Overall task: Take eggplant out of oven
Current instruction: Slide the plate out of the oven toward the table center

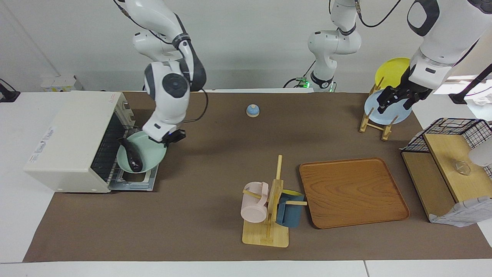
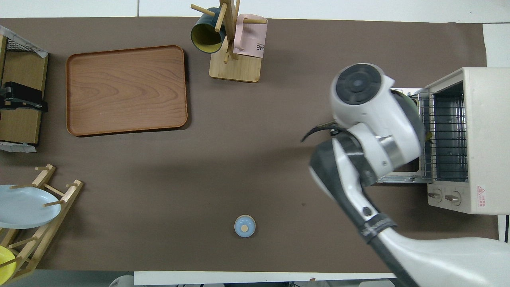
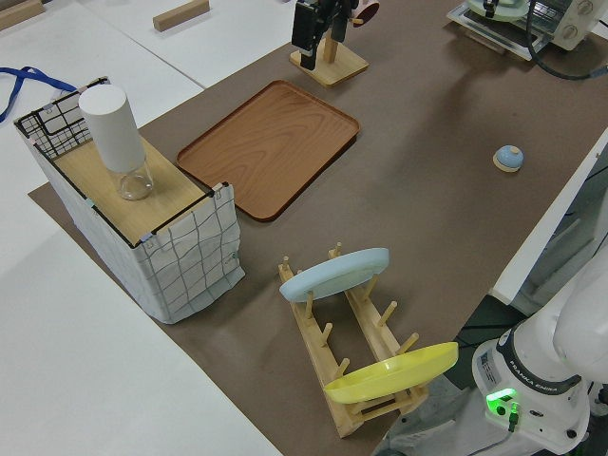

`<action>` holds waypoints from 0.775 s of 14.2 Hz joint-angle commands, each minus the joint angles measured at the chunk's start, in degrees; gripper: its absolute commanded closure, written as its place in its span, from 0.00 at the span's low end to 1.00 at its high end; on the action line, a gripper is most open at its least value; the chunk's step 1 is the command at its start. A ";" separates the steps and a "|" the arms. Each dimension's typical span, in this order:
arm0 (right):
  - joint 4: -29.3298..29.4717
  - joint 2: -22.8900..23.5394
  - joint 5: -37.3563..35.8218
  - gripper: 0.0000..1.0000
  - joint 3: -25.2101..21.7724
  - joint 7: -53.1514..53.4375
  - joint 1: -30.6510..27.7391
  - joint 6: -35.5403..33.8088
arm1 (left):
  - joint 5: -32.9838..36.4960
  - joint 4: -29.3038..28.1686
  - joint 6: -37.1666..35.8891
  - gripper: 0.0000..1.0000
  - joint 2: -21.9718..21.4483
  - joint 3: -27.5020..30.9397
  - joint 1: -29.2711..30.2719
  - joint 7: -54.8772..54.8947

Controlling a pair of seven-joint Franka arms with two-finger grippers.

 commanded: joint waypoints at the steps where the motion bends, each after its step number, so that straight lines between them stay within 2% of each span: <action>1: 24.60 18.54 2.42 1.00 -0.10 9.59 8.73 -12.45 | -0.28 0.01 -0.84 0.00 -0.27 -0.30 0.57 -0.03; 2: 33.29 24.00 3.83 1.00 -0.10 12.05 11.54 -15.63 | -0.28 0.01 -0.84 0.00 -0.36 -0.30 0.66 -0.03; 4: 43.79 31.31 4.63 1.00 0.34 16.54 15.15 -17.24 | -0.28 0.01 -0.84 0.00 -0.27 -0.30 0.66 -0.03; 6: 48.83 36.42 5.33 1.00 3.92 20.58 15.61 -15.06 | -0.28 0.01 -0.84 0.00 -0.27 -0.30 0.66 -0.03; 8: 48.59 37.15 5.42 0.99 5.78 24.02 16.05 -12.16 | -0.28 0.01 -0.84 0.00 -0.27 -0.30 0.66 -0.03; 9: 48.58 37.06 5.51 0.91 5.88 24.21 16.66 -12.41 | -0.28 -0.16 -1.36 0.00 -0.45 -0.13 0.57 -0.12; 10: 48.41 37.06 5.51 0.66 5.88 24.38 16.75 -11.80 | -0.19 -0.68 -2.06 0.00 -0.88 -0.12 0.66 -0.99; 11: 47.71 36.88 5.68 0.50 5.96 24.73 16.93 -9.97 | -0.19 -0.86 -1.98 0.00 -0.98 -0.12 0.66 -2.30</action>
